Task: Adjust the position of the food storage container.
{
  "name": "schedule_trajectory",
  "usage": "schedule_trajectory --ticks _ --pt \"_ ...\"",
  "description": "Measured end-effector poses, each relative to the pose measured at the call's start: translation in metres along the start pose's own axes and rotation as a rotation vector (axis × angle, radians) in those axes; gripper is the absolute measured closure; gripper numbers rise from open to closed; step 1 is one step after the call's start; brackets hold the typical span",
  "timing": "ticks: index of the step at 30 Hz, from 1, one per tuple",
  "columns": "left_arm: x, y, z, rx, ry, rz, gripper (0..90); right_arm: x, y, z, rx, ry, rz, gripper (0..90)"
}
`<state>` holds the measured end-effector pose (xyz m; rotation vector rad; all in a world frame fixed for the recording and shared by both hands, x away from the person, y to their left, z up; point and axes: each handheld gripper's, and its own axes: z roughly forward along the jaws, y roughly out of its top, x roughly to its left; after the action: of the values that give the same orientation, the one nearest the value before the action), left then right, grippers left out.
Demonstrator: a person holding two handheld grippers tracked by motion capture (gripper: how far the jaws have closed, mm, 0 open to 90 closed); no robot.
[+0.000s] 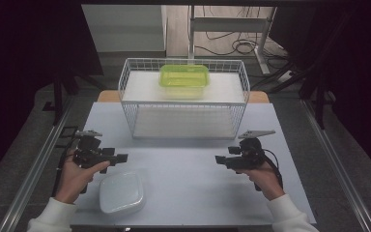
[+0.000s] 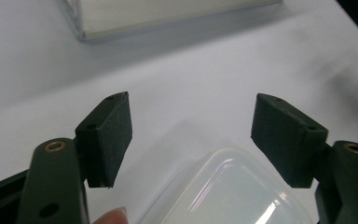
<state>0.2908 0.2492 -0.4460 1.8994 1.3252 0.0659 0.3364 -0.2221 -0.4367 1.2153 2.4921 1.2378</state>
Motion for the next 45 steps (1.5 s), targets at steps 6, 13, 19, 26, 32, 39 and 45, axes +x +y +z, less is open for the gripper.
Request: schedule_trajectory --ticks 6,13,19,26,32,39,45 --pt "0.003 -0.012 -0.009 0.01 0.038 -0.009 36.5 0.002 -0.003 -0.002 0.01 0.011 -0.014 27.3" --pt "0.013 -0.031 -0.022 0.021 0.081 -0.059 54.7 0.002 -0.006 0.0 0.031 0.024 0.003 27.3" --pt "0.019 -0.044 -0.031 0.017 0.103 -0.077 75.9 0.006 -0.005 0.002 0.036 0.034 -0.013 27.2" --pt "0.022 -0.06 -0.038 0.067 0.124 -0.072 89.3 0.004 -0.005 0.004 0.039 0.026 -0.01 27.1" --pt "0.023 -0.077 -0.037 0.14 0.146 -0.068 89.8 0.004 -0.006 0.004 0.042 0.014 -0.015 27.1" --pt "0.019 -0.1 -0.036 0.191 0.146 -0.074 89.8 0.002 -0.008 0.005 0.045 0.009 -0.008 27.1" --pt "0.012 -0.111 -0.031 0.224 0.125 -0.066 89.8 0.002 -0.008 0.006 0.05 0.007 -0.005 27.1"
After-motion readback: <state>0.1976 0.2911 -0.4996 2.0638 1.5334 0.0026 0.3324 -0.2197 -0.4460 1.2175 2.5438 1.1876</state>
